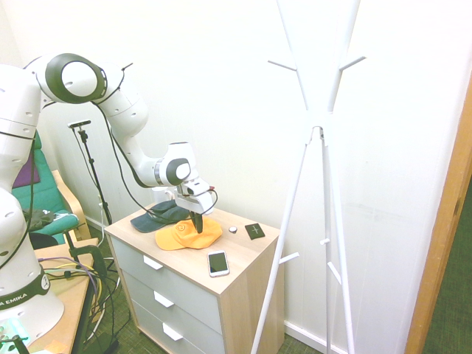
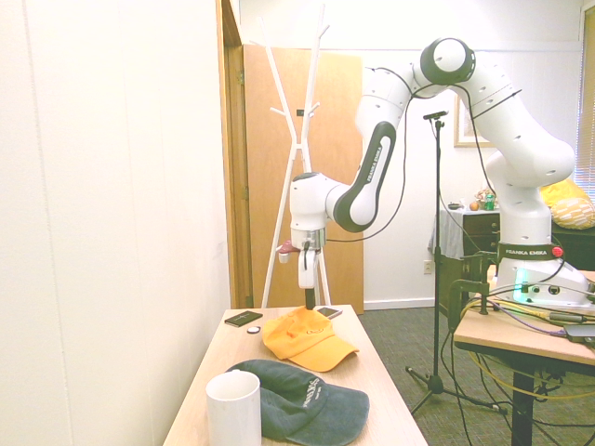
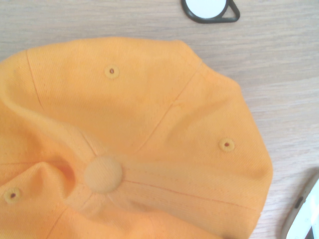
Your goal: Hang the cap
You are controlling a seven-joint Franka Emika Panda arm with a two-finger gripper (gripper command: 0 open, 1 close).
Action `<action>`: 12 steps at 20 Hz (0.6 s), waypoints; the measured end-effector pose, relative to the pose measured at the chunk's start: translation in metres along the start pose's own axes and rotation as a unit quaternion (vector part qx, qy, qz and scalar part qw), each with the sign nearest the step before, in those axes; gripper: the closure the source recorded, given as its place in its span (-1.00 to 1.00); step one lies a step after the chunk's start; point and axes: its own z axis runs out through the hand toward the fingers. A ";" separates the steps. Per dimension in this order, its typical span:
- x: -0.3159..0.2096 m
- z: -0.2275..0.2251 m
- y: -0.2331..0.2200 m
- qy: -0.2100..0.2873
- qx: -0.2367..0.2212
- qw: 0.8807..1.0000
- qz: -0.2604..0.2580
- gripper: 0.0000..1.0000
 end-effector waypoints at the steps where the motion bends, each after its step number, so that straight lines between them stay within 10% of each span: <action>1: 0.000 0.000 0.000 0.000 0.000 1.000 0.000 1.00; 3: 0.000 0.001 0.000 0.000 0.000 1.000 0.000 1.00; 4: 0.000 0.001 0.000 0.000 0.000 1.000 0.000 -1.00; 12: 0.001 0.000 -0.001 0.003 0.004 1.000 0.000 -1.00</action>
